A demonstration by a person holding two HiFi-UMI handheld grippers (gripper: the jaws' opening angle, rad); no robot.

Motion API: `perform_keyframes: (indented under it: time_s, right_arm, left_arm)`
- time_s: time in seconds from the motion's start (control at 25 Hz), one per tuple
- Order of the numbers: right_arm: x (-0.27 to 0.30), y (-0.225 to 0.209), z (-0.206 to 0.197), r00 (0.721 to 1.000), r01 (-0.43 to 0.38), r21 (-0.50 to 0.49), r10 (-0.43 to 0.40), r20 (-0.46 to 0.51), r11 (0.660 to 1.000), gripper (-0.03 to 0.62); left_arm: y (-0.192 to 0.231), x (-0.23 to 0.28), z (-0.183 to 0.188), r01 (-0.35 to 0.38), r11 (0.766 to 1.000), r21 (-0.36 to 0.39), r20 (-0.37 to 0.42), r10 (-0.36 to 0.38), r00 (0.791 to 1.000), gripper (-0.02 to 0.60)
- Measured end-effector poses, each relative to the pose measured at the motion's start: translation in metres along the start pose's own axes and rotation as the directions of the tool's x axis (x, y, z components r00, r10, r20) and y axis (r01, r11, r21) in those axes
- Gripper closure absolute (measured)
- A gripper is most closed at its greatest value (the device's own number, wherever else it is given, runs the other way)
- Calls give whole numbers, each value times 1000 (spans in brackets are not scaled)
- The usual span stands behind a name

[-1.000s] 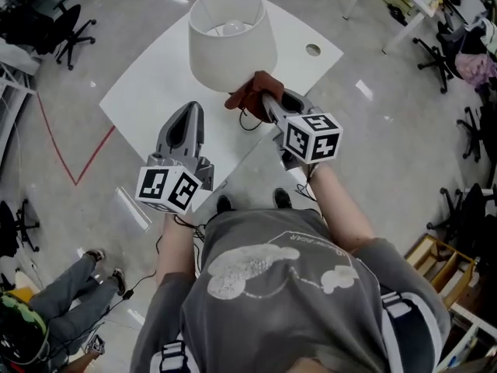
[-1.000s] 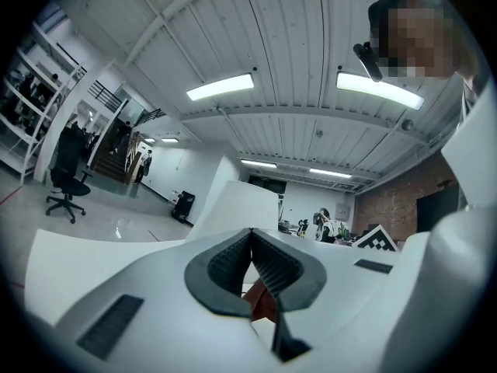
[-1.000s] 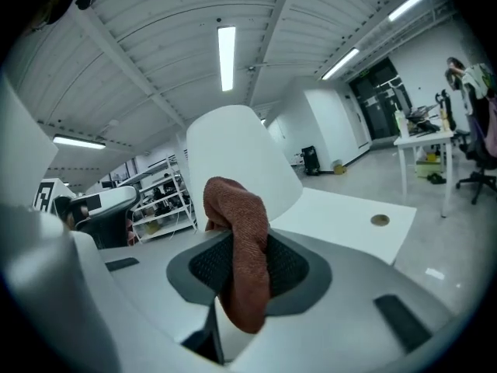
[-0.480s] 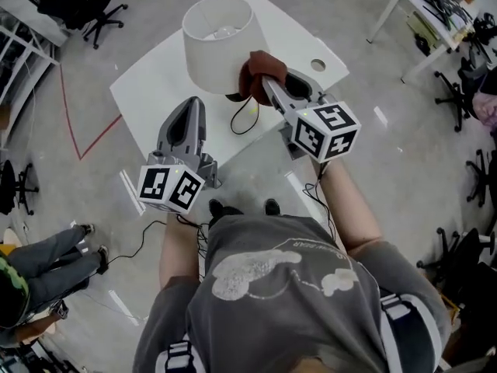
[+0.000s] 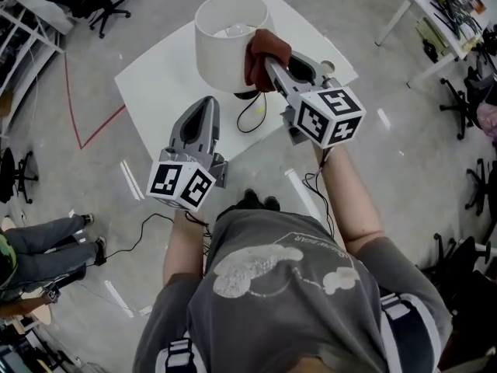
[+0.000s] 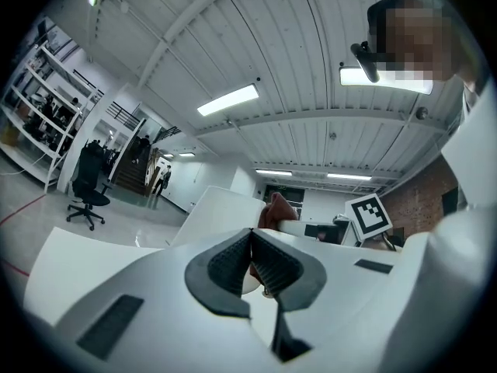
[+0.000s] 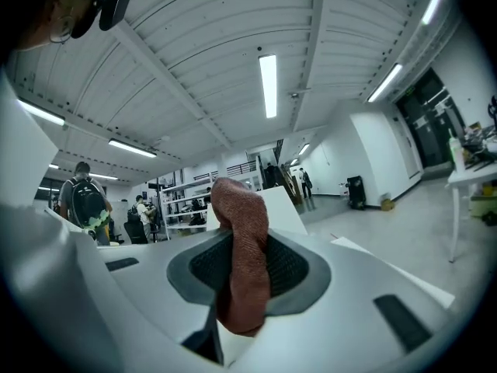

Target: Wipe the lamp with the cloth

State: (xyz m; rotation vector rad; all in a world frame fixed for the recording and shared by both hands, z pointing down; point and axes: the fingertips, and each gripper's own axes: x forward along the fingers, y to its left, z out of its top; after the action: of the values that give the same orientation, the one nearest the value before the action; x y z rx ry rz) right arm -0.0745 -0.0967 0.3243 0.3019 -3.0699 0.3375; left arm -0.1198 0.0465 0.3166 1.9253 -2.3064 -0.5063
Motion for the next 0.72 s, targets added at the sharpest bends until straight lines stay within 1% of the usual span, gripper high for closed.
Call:
perform_keyframes:
  time_s: [0.16,0.24,0.32,0.4,0.56,0.64,0.72]
  right_arm:
    - [-1,-5,-21,998,31,27,-30,-47,999,497]
    - [-3,-11,-32,996,59,47,-55,-76,997,497]
    - [-5,-17,-43,991,93,56,-86,-105,994,497]
    - [-6,-25,-54,983,129,56,-121,-137,990,497]
    - [-21,-54,-79,960,191,43,-178,-215,981,497]
    - [-26,-67,-86,951,206,39,-191,-243,978,497]
    - [-29,-77,-88,949,208,38,-192,-250,977,497]
  left_arm:
    - [14,6,1,16,1000,-12,-16,-16,1000,574]
    - [19,9,3,35,999,-13,-18,-35,999,574]
    - [27,13,3,47,998,-29,-20,-47,999,574]
    - [32,18,1,49,997,-56,-25,-51,998,574]
    - [24,31,-16,57,994,-96,-44,-62,997,574]
    - [23,38,-24,52,993,-108,-46,-58,997,574]
    - [24,39,-29,37,993,-113,-44,-42,998,574]
